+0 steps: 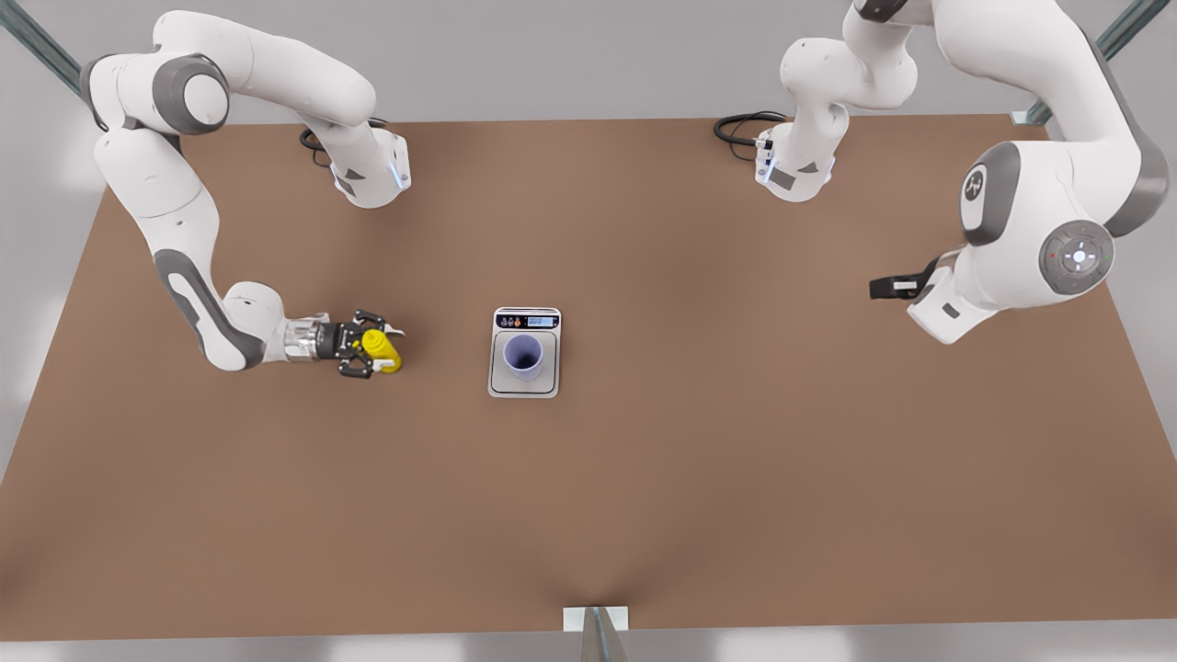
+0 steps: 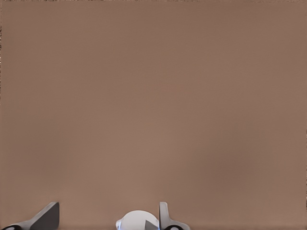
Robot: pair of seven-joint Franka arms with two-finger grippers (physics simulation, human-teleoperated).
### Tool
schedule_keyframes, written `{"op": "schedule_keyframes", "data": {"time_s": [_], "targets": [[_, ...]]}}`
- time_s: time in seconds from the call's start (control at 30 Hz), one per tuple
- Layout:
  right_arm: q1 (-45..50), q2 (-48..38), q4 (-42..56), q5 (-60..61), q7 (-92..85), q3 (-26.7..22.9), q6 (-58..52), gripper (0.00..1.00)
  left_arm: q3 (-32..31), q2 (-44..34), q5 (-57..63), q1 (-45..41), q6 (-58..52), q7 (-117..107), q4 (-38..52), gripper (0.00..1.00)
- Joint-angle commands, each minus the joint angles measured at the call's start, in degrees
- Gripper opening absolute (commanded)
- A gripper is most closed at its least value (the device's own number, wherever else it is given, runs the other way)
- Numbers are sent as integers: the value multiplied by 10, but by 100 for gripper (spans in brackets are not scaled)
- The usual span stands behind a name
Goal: Move cup to the weight, pick up sauce bottle, pour sauce
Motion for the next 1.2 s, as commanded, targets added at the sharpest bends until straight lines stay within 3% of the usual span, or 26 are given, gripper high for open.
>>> {"op": "schedule_keyframes", "data": {"time_s": [0.0, 0.5, 0.67, 0.83, 0.87, 0.97, 1.07, 1.17], "targets": [[0, 0, -1, 23, -5, 0, 4, 100, 1, 0, 0, 0, 0, 0, 1, 100], [-23, -4, 4, -29, -3, -2, 0, 100, -1, -1, -1, -1, -1, -2, 1, 100], [-24, -3, 5, -60, -5, -34, -5, 100, -1, -1, -1, -1, -1, -2, 1, 100], [-34, -14, 101, -173, 24, -82, -69, 100, -1, -5, 0, -2, -2, -4, 2, 100], [-29, -38, 158, -225, 24, -85, -87, 100, -1, -5, 0, -2, -1, -4, 2, 100], [48, -88, 334, -341, 18, -103, -161, 100, -2, 0, -28, -6, 0, 3, 30, 100], [211, -194, 390, -405, -44, -199, -156, 100, 3, 1, -30, -6, -2, 3, 74, 100], [357, -247, 460, -609, -100, -220, -98, 100, 2, -12, -26, -6, -41, 7, 74, 100]]}}
